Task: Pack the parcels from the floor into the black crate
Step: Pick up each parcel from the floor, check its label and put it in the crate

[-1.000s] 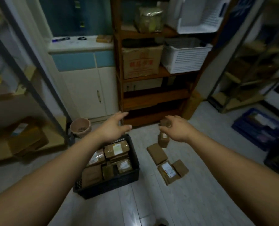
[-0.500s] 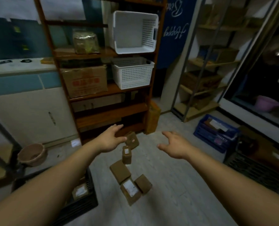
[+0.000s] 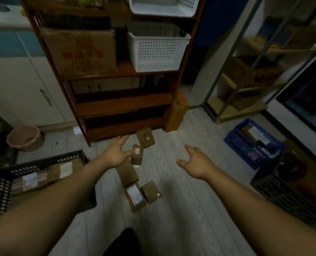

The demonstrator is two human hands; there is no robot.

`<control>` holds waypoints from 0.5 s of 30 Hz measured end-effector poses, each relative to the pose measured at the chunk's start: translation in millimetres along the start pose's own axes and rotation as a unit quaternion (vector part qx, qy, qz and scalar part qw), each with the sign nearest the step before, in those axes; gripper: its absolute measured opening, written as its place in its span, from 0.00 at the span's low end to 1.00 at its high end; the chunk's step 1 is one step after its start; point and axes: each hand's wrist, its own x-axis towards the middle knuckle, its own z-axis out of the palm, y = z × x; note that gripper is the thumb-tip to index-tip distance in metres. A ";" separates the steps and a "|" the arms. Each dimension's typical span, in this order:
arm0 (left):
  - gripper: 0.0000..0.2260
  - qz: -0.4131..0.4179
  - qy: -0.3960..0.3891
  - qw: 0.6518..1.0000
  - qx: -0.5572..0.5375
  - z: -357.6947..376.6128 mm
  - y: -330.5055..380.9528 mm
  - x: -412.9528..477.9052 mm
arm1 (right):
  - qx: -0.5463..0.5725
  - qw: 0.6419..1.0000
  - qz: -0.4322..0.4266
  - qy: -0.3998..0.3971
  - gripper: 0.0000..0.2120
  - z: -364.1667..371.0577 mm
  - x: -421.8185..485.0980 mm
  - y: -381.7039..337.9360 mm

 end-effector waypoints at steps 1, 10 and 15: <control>0.33 -0.014 -0.011 1.000 -0.003 7.9 -1.6 13.5 | 0.002 1.000 0.007 -0.010 0.38 0.4 12.5 7.2; 0.28 -0.121 -0.056 0.991 -0.004 77.5 -11.0 78.9 | -0.009 0.994 0.015 -0.111 0.41 28.2 127.5 66.6; 0.35 -0.282 -0.026 0.959 -0.028 148.1 -46.8 100.2 | -0.053 0.975 -0.021 -0.215 0.41 69.0 197.8 101.4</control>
